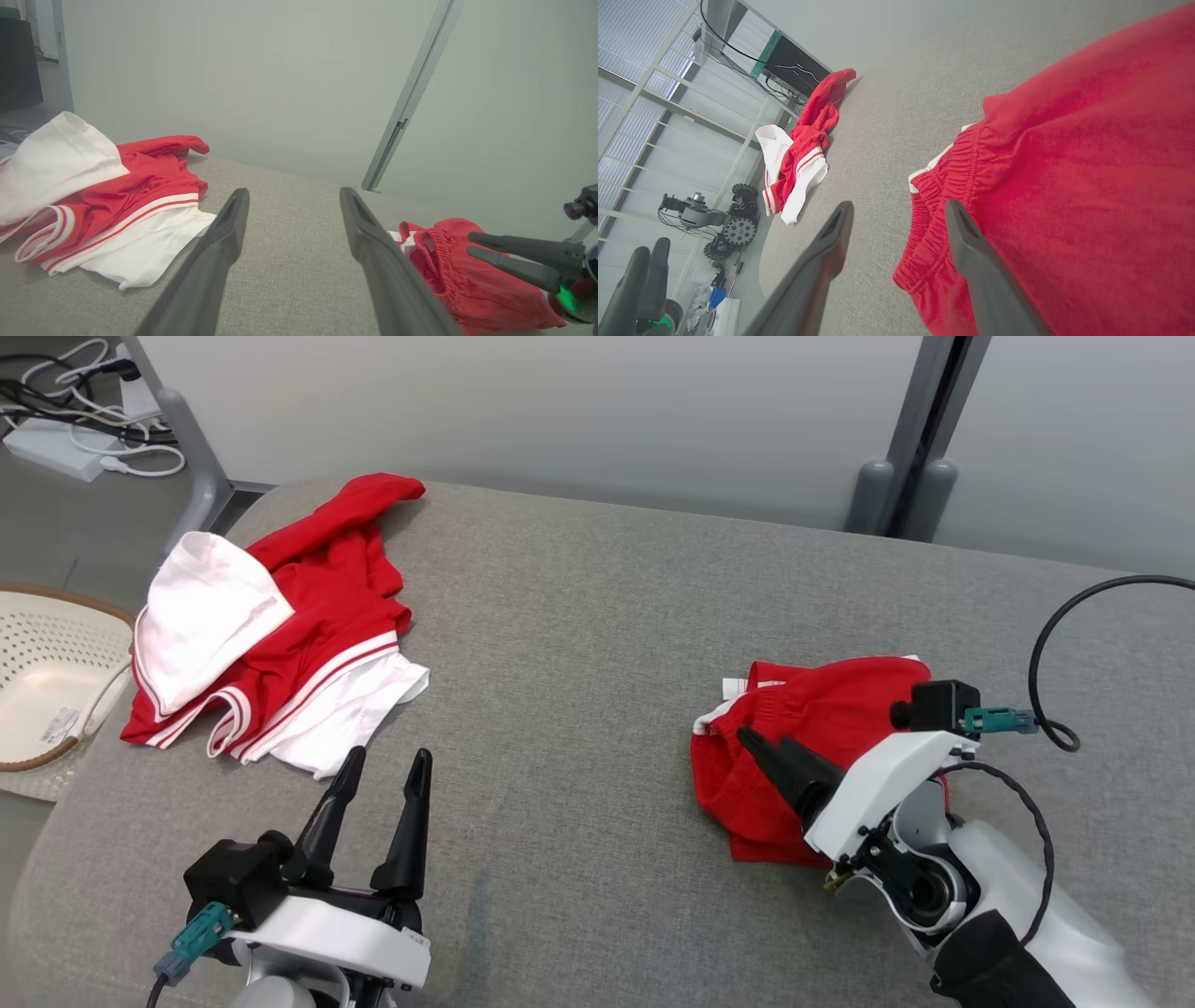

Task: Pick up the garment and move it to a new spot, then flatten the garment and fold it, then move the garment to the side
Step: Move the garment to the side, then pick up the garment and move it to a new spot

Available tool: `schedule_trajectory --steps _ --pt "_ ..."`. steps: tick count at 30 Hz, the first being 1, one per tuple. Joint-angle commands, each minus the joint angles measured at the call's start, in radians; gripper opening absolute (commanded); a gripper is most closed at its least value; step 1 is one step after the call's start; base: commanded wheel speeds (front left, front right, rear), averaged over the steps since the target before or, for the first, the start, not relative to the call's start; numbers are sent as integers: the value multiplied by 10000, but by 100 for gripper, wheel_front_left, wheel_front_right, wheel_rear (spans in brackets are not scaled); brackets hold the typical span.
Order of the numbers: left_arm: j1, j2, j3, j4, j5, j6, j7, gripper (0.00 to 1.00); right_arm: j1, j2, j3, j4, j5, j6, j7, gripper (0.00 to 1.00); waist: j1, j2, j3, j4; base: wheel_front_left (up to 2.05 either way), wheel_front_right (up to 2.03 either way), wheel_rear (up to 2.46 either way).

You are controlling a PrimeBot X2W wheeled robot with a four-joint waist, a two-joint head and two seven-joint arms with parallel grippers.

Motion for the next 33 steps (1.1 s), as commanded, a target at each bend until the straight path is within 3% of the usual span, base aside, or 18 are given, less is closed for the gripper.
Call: schedule_trajectory --steps 1,6,14,21,33 --pt "-64 94 40 -28 -21 46 -9 100 -113 -76 46 -195 168 6 -101 100 0 -1 -13 -85 0 0 0" --pt "-37 129 23 -95 -20 84 -2 100 -69 -286 263 -1062 572 6 -249 100 0 -1 -7 -381 0 0 0" --pt "-99 221 18 -218 -37 144 3 100 50 -1322 322 -2004 446 6 -787 100 0 -1 38 -918 0 0 0" --pt "-165 185 -120 -175 -82 107 9 100 52 -2032 118 -1489 199 6 -342 100 0 -1 123 -1151 0 0 0" --pt "-304 176 -252 -62 -102 66 2 100 -462 -1783 -209 390 132 8 1328 100 0 -1 325 -1006 0 0 0"
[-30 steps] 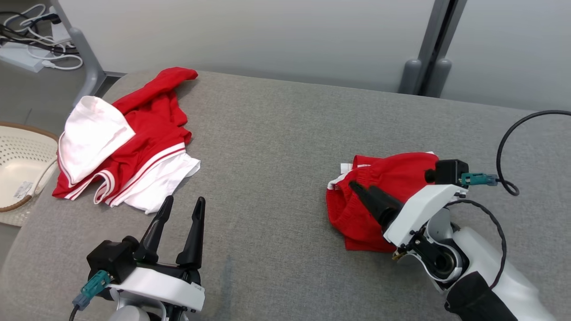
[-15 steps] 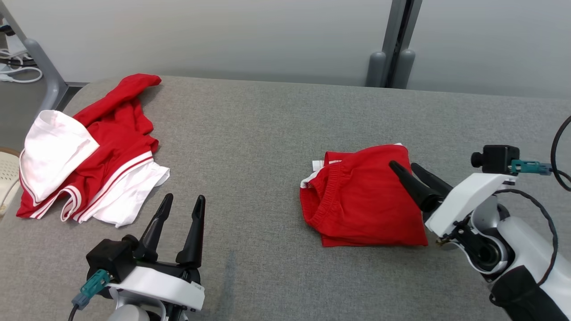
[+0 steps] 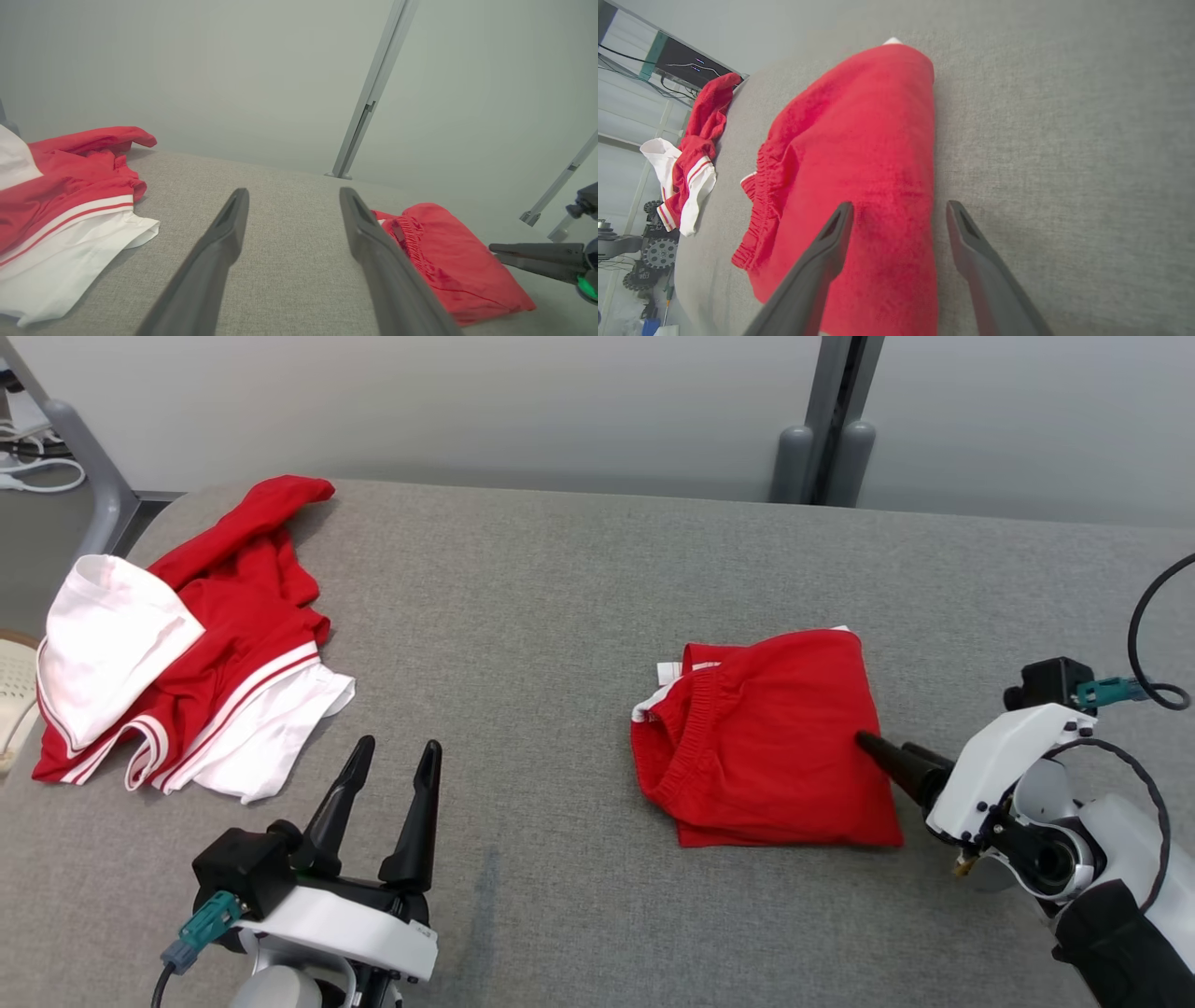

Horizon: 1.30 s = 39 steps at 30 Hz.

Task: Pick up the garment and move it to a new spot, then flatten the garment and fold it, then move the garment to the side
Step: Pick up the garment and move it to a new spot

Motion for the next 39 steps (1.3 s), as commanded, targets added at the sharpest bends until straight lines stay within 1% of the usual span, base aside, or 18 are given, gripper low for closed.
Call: schedule_trajectory --steps 1,6,8,14,15,16,17,21,25,33,34,39 --pt "-140 22 -3 10 -17 -26 -8 100 -162 54 -37 162 120 9 206 100 0 -1 37 61 0 0 0" --pt "-224 48 -20 54 -34 -32 -9 100 -607 249 -73 1137 342 9 1437 100 0 -1 100 264 0 0 0" --pt "-252 65 -18 62 -44 -37 -11 100 -820 231 -24 1514 241 8 1815 100 0 -1 136 326 0 0 0" --pt "-275 8 -81 114 -62 -56 -16 100 -1293 419 -58 2059 506 8 2756 100 0 -1 226 487 0 0 0" --pt "-270 -9 -91 128 -67 -61 -17 100 -1314 442 -39 2107 531 8 2884 88 0 -1 228 510 0 0 0" --pt "-269 -12 -88 157 -80 -67 -19 100 -1373 486 -51 2003 610 9 2901 12 0 -1 234 545 0 0 0" --pt "-275 -8 -75 164 -87 -67 -20 100 -1370 477 -70 1955 636 9 2856 0 0 -1 233 553 0 0 0" --pt "-261 23 5 146 -83 -21 -23 100 -1289 373 0 1650 652 8 2691 0 0 -1 236 492 0 0 0" --pt "-255 22 25 79 -51 1 -27 100 -1337 187 26 1344 583 8 2311 0 0 -1 253 269 0 0 0" --pt "-459 91 -57 -103 105 -73 -25 100 -1649 -301 96 1004 463 8 1849 0 0 -1 395 -445 0 0 0" --pt "-459 91 -57 -103 105 -73 -25 100 -1649 -301 96 1004 463 8 1849 0 0 -1 395 -445 0 0 0" --pt "-614 122 -207 -208 210 -99 -25 100 -1892 -641 187 969 348 8 1669 0 0 -1 601 -1012 0 0 0"
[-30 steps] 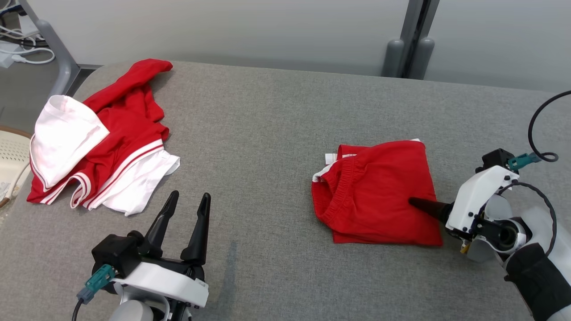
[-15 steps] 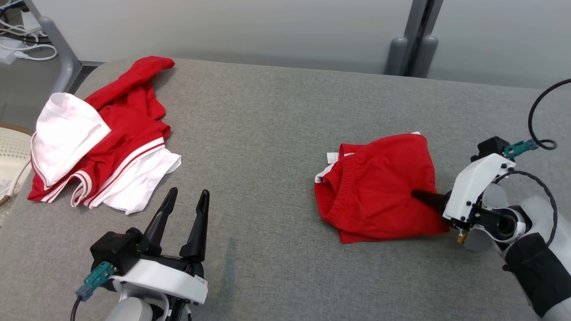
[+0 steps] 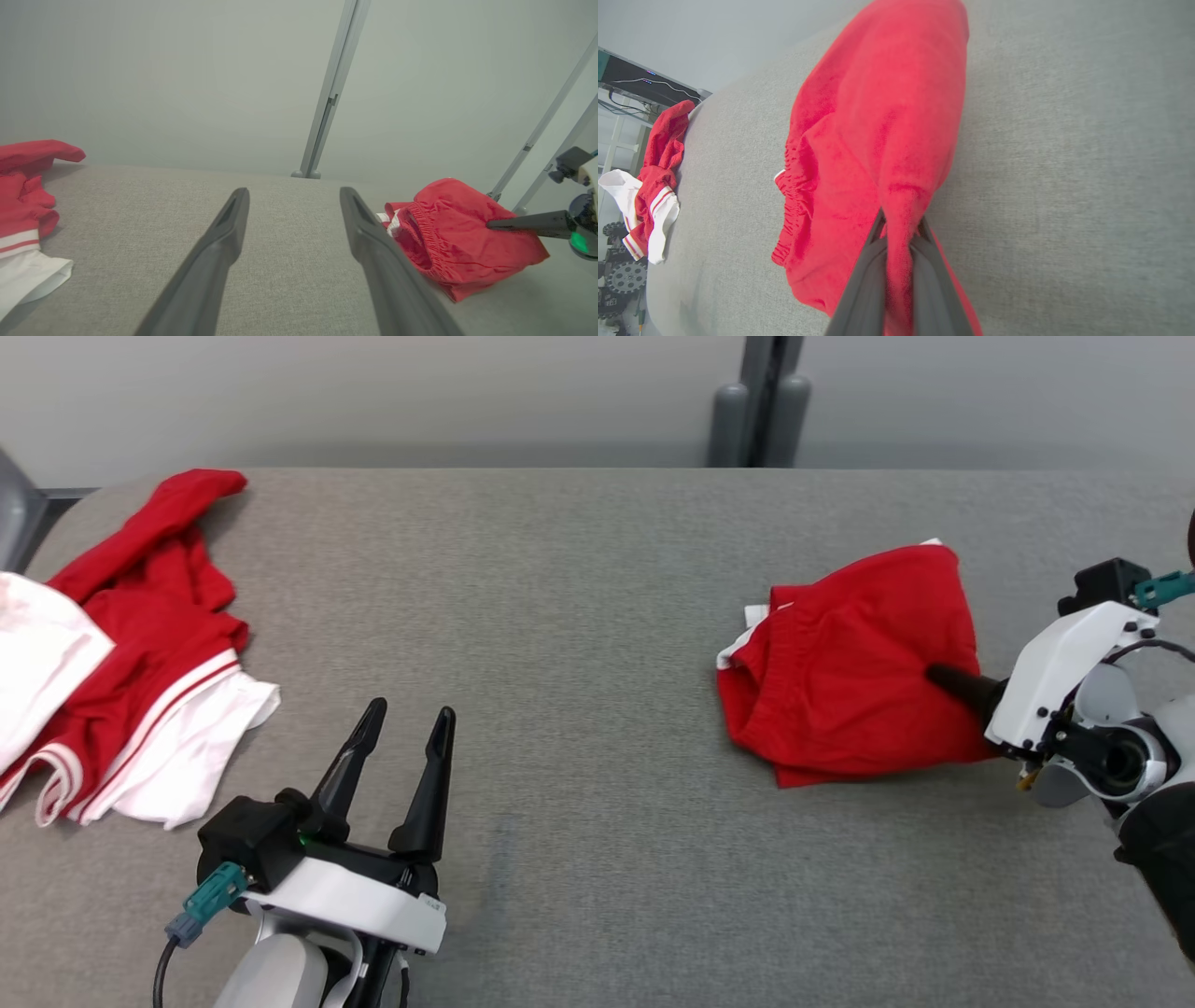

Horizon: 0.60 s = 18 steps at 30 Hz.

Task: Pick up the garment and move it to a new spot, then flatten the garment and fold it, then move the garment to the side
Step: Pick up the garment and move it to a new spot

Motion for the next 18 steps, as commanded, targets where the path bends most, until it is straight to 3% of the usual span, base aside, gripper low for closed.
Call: schedule_trajectory --steps 1,10,18 --pt "-189 64 -34 -20 61 -32 -13 100 -164 -124 17 21 -87 6 -97 0 0 0 182 -342 0 0 0" --pt "-712 153 -382 -228 203 -107 124 100 -1074 -604 104 86 -271 6 -561 0 0 0 924 -1279 0 0 0" --pt "-1200 384 -517 -519 327 -148 361 100 -2310 -1085 442 207 -795 6 -886 0 0 0 1900 -1661 0 0 0"
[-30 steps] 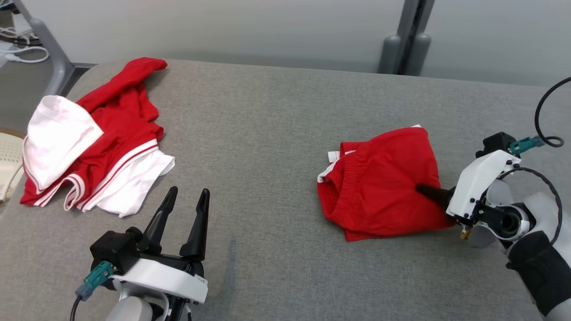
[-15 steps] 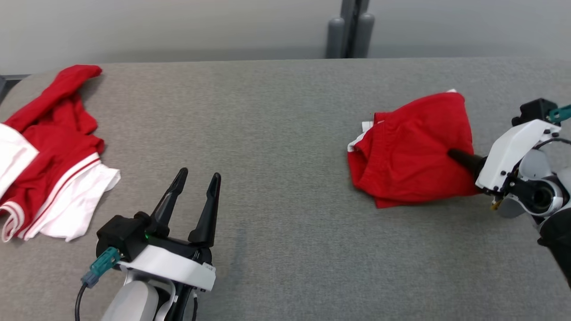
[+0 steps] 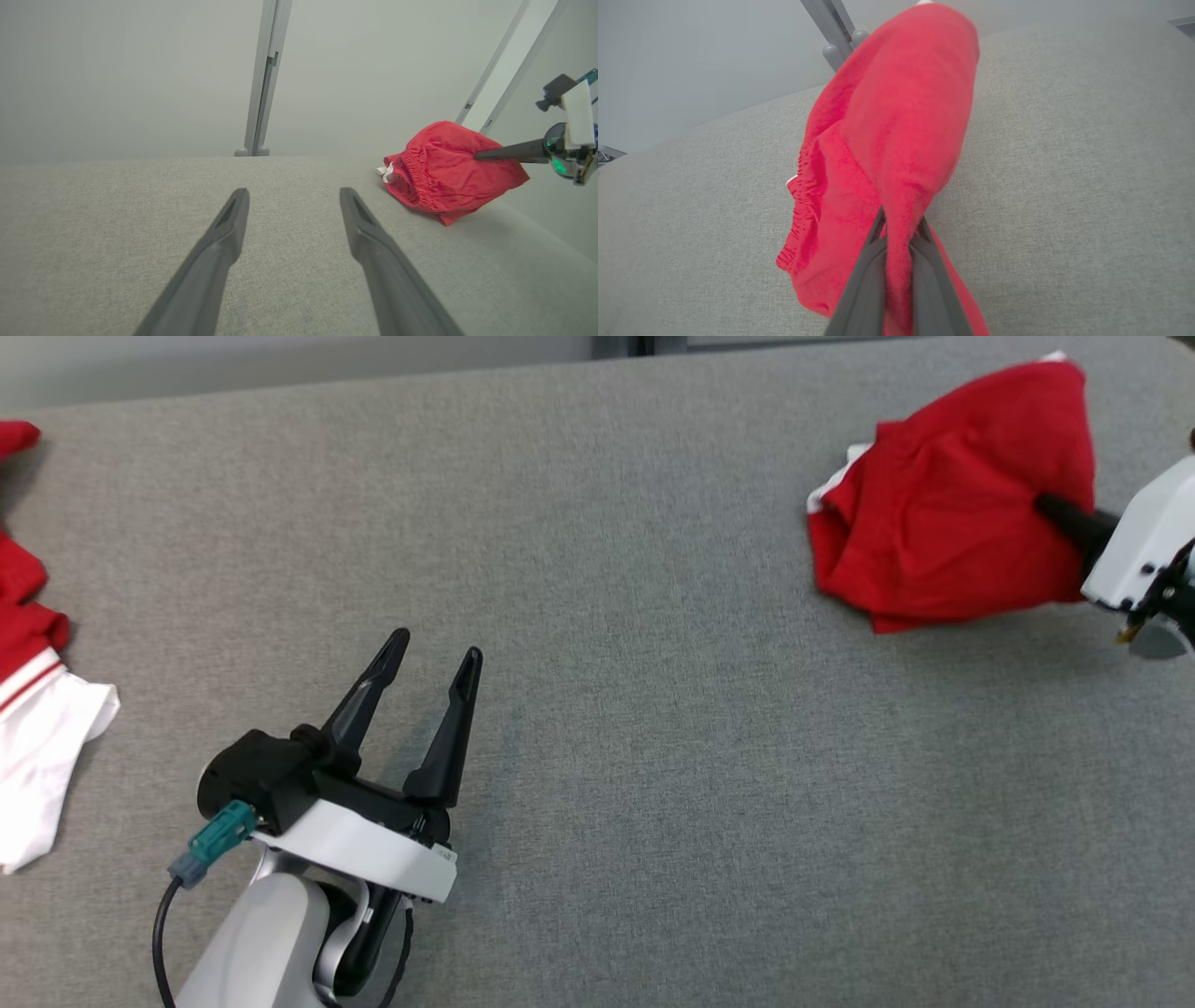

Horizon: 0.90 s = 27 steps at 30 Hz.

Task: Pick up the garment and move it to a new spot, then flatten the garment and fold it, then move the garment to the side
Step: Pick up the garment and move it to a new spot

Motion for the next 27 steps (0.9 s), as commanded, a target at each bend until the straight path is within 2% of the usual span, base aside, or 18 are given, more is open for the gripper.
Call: schedule_trajectory --steps 1,8,15,21,27 --pt "-264 121 7 -106 93 -47 51 100 -363 -76 73 88 -145 6 -114 0 0 0 468 -167 0 0 0" --pt "-608 343 -20 -459 189 -17 266 100 -1606 -459 428 694 -778 6 -68 0 0 0 1349 -156 0 0 0" --pt "-724 514 6 -678 206 52 348 100 -2313 -710 572 973 -852 5 -70 0 0 0 1843 -175 0 0 0" --pt "-856 554 -28 -775 219 67 419 100 -2686 -650 760 1265 -1093 5 -266 0 0 0 2036 -200 0 0 0" --pt "-877 560 -90 -788 188 87 393 100 -3249 -611 969 2057 -1668 3 -658 0 0 0 2187 -135 0 0 0"
